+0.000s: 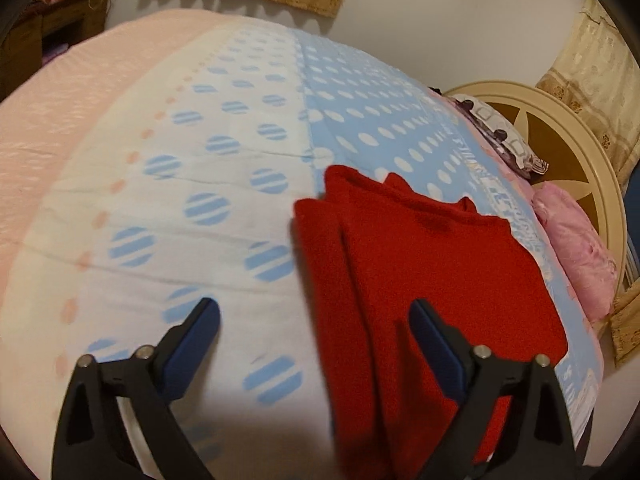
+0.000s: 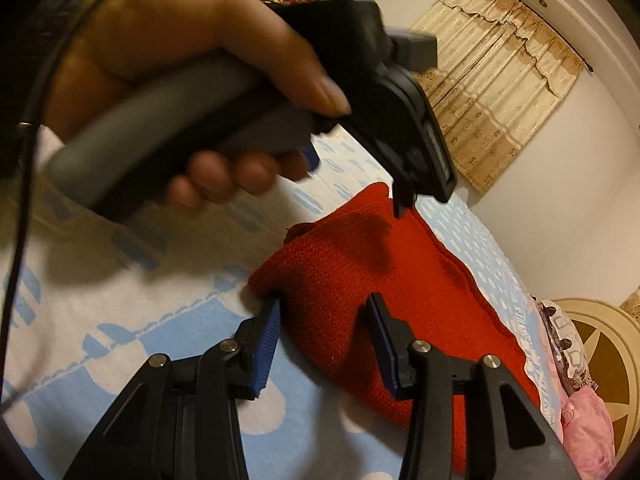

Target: Fold small clothes

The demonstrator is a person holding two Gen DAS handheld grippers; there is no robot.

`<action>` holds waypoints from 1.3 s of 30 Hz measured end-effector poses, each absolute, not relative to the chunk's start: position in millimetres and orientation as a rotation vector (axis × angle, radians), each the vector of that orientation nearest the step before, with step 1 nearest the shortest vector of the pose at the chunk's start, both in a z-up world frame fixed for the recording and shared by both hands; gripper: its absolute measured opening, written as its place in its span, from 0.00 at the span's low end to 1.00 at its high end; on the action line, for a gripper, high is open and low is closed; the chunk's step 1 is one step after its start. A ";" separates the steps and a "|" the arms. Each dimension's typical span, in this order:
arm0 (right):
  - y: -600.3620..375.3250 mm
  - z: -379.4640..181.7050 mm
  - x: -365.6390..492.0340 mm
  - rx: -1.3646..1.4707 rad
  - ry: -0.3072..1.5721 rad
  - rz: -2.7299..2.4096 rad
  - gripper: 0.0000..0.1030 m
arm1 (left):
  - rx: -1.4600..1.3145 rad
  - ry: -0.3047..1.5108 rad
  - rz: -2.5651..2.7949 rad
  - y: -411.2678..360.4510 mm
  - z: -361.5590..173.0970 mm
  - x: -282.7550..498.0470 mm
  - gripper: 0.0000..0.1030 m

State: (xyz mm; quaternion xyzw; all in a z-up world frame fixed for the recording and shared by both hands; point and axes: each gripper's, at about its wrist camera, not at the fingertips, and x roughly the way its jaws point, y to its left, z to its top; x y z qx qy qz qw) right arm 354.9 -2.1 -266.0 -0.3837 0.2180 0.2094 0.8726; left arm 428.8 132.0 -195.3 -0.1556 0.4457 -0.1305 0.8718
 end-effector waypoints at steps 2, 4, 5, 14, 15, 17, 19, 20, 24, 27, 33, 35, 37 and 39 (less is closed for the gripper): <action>-2.2 -266.6 353.9 -0.806 0.451 0.434 0.43 | -0.338 0.945 -0.284 127.8 -198.4 437.2 0.87; -1.3 -267.4 353.2 -0.812 0.446 0.429 0.43 | -0.349 0.945 -0.296 124.4 -199.9 443.0 0.82; -1.1 -267.6 353.0 -0.815 0.443 0.426 0.43 | -0.339 0.947 -0.300 120.4 -200.6 446.4 0.81; 1.8 -268.2 351.7 -0.821 0.439 0.421 0.43 | -0.356 0.941 -0.294 121.8 -202.5 466.2 0.73; 2.1 -268.9 350.3 -0.822 0.438 0.420 0.43 | -0.347 0.938 -0.291 120.3 -202.7 466.8 0.72; 1.2 -268.7 351.7 -0.823 0.440 0.421 0.43 | -0.330 0.935 -0.281 119.1 -203.0 468.3 0.67; 1.4 -268.3 352.4 -0.820 0.444 0.424 0.43 | -0.330 0.928 -0.270 120.8 -204.3 470.7 0.47; 0.9 -267.6 353.2 -0.817 0.449 0.428 0.42 | -0.335 0.924 -0.270 122.5 -205.9 471.7 0.34; -0.2 -264.9 354.0 -0.812 0.471 0.459 0.16 | -0.400 0.935 -0.298 127.0 -207.1 474.7 0.12; -10.3 -253.8 354.3 -0.744 0.469 0.472 0.14 | -0.403 0.931 -0.288 125.4 -201.2 472.8 0.11; -38.5 -229.3 352.4 -0.639 0.448 0.494 0.13 | -0.517 0.893 -0.316 128.2 -178.9 470.9 0.10; -50.8 -221.4 352.5 -0.602 0.439 0.490 0.13 | -0.521 0.878 -0.333 122.3 -169.0 470.5 0.10; -62.4 -214.2 352.5 -0.570 0.428 0.477 0.12 | -0.514 0.861 -0.349 113.9 -157.8 470.4 0.10; -78.3 -204.8 353.6 -0.526 0.420 0.465 0.12 | -0.513 0.844 -0.367 104.4 -146.7 470.7 0.10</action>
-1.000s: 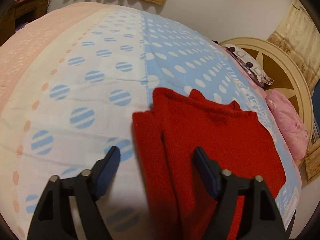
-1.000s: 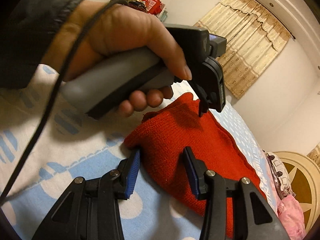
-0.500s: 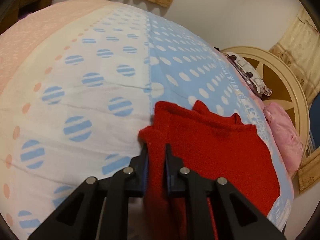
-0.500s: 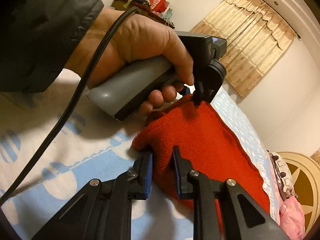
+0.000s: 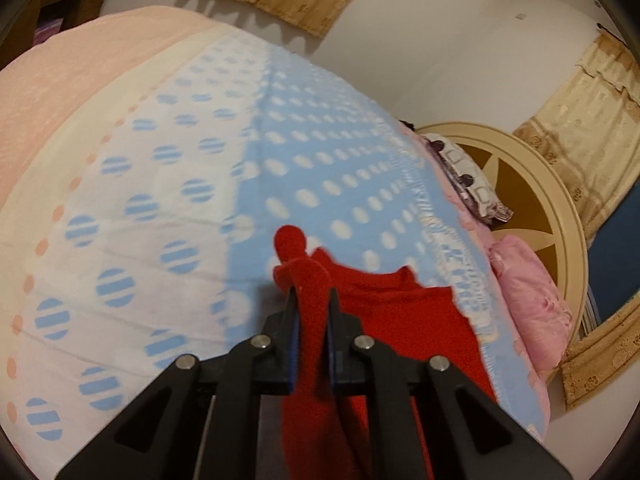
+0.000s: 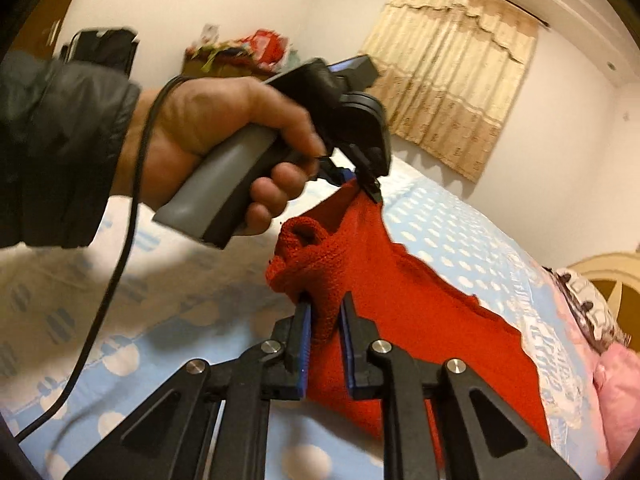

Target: Fold small clothes

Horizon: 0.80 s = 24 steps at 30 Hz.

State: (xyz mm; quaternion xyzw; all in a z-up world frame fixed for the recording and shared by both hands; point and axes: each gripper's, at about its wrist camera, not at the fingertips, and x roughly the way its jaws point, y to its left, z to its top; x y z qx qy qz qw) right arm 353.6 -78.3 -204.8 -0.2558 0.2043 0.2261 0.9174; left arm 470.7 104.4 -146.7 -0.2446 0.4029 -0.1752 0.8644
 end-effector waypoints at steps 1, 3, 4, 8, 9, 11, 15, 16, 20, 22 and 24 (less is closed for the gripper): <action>-83.4 -202.6 352.9 -0.507 0.419 0.461 0.12 | -0.513 0.836 -0.377 99.0 -141.4 470.9 0.10; -98.0 -195.9 353.9 -0.467 0.413 0.450 0.12 | -0.516 0.819 -0.394 89.4 -132.7 471.8 0.10; -105.4 -193.1 353.1 -0.449 0.405 0.443 0.12 | -0.519 0.811 -0.404 84.6 -129.0 472.6 0.10; -133.7 -184.8 351.8 -0.384 0.392 0.410 0.12 | -0.510 0.785 -0.436 61.6 -113.7 475.4 0.10; -137.0 -183.5 352.2 -0.371 0.391 0.406 0.11 | -0.503 0.779 -0.444 54.1 -110.2 476.3 0.10; -147.7 -180.0 354.1 -0.345 0.386 0.390 0.11 | -0.491 0.772 -0.461 39.8 -104.4 478.0 0.10; -165.4 -177.2 352.8 -0.294 0.383 0.354 0.11 | -0.456 0.770 -0.497 8.3 -96.2 483.0 0.10; -167.3 -174.8 354.2 -0.284 0.385 0.350 0.11 | -0.448 0.770 -0.508 -0.4 -94.4 485.0 0.10; -189.3 -173.7 354.5 -0.221 0.400 0.336 0.11 | -0.416 0.771 -0.547 -34.0 -90.5 489.9 0.10; -199.9 -173.4 354.6 -0.193 0.409 0.330 0.11 | -0.410 0.777 -0.563 -47.9 -90.7 492.4 0.10; -213.4 -172.8 356.6 -0.153 0.425 0.318 0.11 | -0.398 0.787 -0.574 -62.0 -92.0 494.8 0.10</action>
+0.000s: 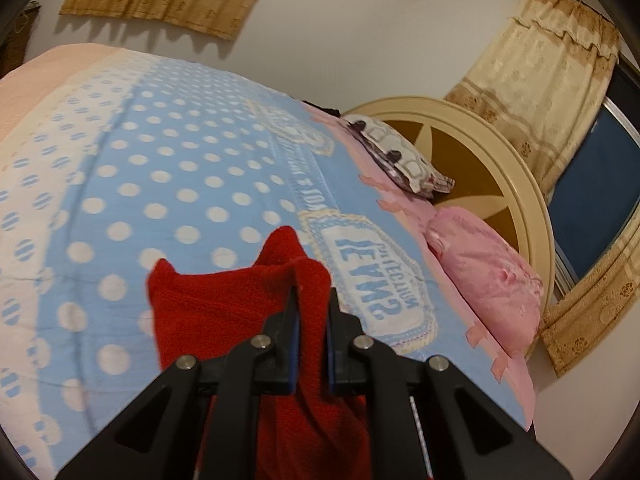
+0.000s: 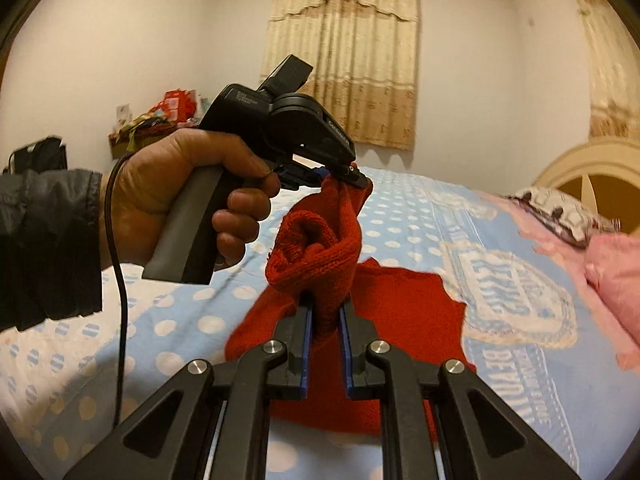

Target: Fold small clothes

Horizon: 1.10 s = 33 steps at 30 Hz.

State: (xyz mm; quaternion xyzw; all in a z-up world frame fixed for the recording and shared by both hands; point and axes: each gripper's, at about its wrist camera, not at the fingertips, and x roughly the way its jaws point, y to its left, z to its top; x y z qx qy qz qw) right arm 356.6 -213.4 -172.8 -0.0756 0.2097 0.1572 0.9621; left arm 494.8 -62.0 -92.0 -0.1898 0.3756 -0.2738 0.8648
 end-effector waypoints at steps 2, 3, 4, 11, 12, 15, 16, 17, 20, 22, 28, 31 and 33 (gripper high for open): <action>-230.1 -168.9 360.4 -0.119 0.445 0.308 0.11 | -0.382 0.798 -0.586 -76.2 -94.0 497.9 0.10; -236.7 -170.2 361.7 -0.101 0.456 0.300 0.11 | -0.371 0.805 -0.591 -84.3 -96.2 499.3 0.10; -243.6 -171.7 363.3 -0.083 0.468 0.289 0.11 | -0.361 0.814 -0.595 -92.6 -98.5 501.7 0.10; -286.1 -188.0 374.1 0.035 0.555 0.232 0.11 | -0.276 0.871 -0.615 -146.0 -125.1 510.8 0.10; -290.3 -190.3 375.8 0.052 0.567 0.227 0.11 | -0.268 0.876 -0.615 -150.7 -127.6 511.2 0.10; -305.7 -197.7 381.8 0.126 0.617 0.224 0.11 | -0.247 0.902 -0.614 -164.0 -137.1 513.0 0.10; -310.7 -198.7 383.6 0.151 0.630 0.226 0.11 | -0.243 0.908 -0.614 -167.2 -139.1 514.4 0.10; -315.8 -200.9 385.5 0.179 0.644 0.231 0.11 | -0.233 0.915 -0.618 -170.9 -141.1 514.3 0.10; -330.2 -209.0 390.5 0.263 0.692 0.241 0.11 | -0.191 0.920 -0.620 -182.1 -143.8 513.2 0.10; -337.4 -214.7 392.6 0.302 0.717 0.245 0.11 | -0.154 0.916 -0.625 -189.7 -144.2 510.2 0.11; -351.9 -228.3 389.7 0.410 0.766 0.284 0.12 | -0.022 0.883 -0.625 -202.8 -126.6 489.7 0.37; -359.5 -231.4 387.5 0.468 0.768 0.297 0.13 | 0.064 0.780 -0.592 -192.7 -109.3 462.8 0.67; -360.1 -230.6 386.0 0.476 0.759 0.300 0.15 | 0.101 0.744 -0.585 -180.7 -105.1 447.6 0.68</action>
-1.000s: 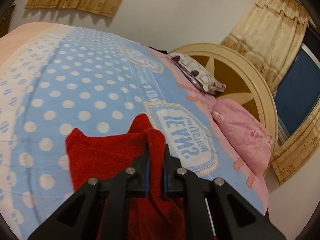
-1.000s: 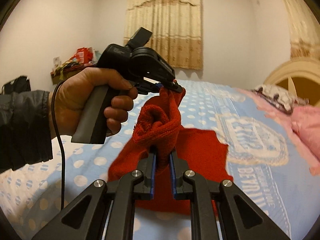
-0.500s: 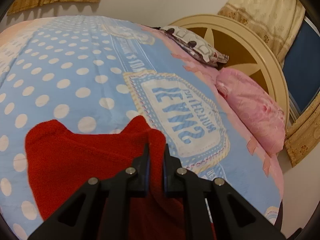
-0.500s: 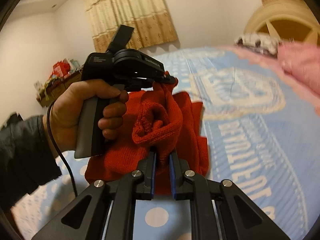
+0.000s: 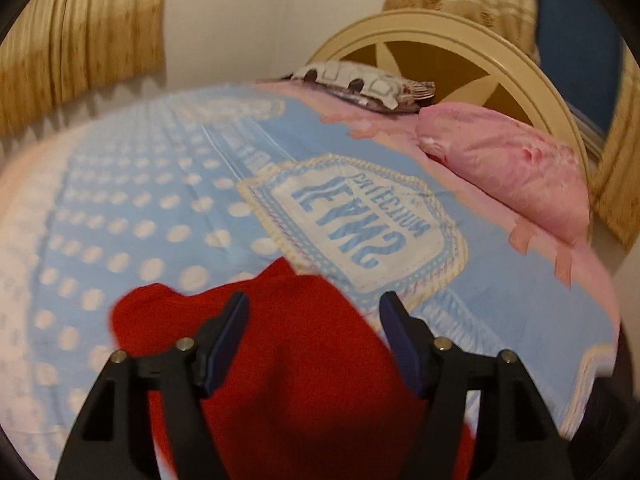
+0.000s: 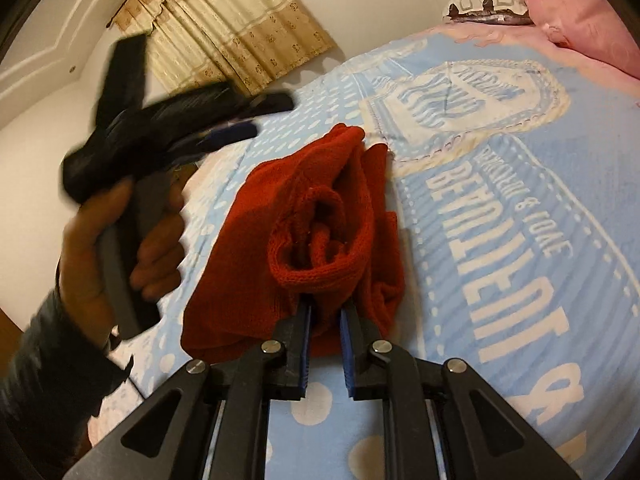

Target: Fold small clothes

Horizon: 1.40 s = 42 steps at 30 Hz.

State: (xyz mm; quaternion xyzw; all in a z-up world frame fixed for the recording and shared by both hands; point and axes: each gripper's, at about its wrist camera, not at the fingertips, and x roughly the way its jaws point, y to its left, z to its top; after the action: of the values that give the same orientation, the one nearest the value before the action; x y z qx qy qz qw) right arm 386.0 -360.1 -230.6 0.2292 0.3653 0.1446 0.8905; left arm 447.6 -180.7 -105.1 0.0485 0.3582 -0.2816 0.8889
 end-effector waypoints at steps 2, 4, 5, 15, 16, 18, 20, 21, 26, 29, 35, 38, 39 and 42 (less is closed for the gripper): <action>-360.5 -227.1 381.0 0.467 0.734 0.286 0.18 | 0.141 0.736 -0.544 -166.4 -108.9 432.7 0.68; -361.0 -217.8 372.3 0.436 0.676 0.238 0.28 | 0.190 0.722 -0.500 -149.5 -117.2 412.5 0.68; -358.7 -208.2 364.5 0.393 0.623 0.204 0.31 | 0.207 0.719 -0.488 -143.6 -120.5 405.8 0.68; -307.6 -172.6 408.2 0.318 0.638 0.394 0.51 | 0.163 0.747 -0.419 -111.9 -158.2 378.8 0.76; -316.1 -182.2 420.1 0.354 0.685 0.345 0.51 | 0.168 0.747 -0.409 -113.2 -161.7 377.9 0.77; -337.9 -207.5 440.4 0.457 0.795 0.277 0.50 | 0.144 0.739 -0.405 -109.1 -166.4 373.0 0.79; -358.3 -221.1 443.6 0.530 0.788 0.278 0.49 | 0.104 0.746 -0.418 -105.4 -168.5 370.2 0.88; -362.8 -221.7 442.7 0.533 0.788 0.283 0.48 | 0.086 0.742 -0.415 -103.7 -169.0 368.1 0.93; -355.0 -213.4 438.7 0.422 0.806 0.243 0.48 | 0.073 0.726 -0.407 -103.7 -172.6 368.6 0.99; -351.1 -201.9 433.4 0.299 0.791 0.172 0.48 | 0.046 0.733 -0.404 -100.5 -175.0 370.7 0.99; -338.4 -199.3 443.0 0.210 0.813 0.184 0.49 | 0.011 0.744 -0.404 -96.2 -181.2 372.2 1.00; -339.2 -217.2 445.7 0.181 0.849 0.162 0.49 | 0.014 0.748 -0.411 -97.6 -182.5 371.7 1.00; -344.0 -221.1 443.8 0.199 0.846 0.167 0.49 | 0.014 0.753 -0.416 -98.2 -183.9 371.8 1.00; -354.6 -226.4 443.1 0.244 0.864 0.184 0.50 | -0.001 0.768 -0.433 -97.2 -186.4 373.5 1.00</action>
State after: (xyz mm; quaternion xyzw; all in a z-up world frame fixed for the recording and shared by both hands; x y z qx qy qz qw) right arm 443.1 -354.6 -226.4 0.1179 0.4173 0.0888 0.8967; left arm 373.5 -97.2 -186.4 -0.0007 0.3716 -0.2094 0.9045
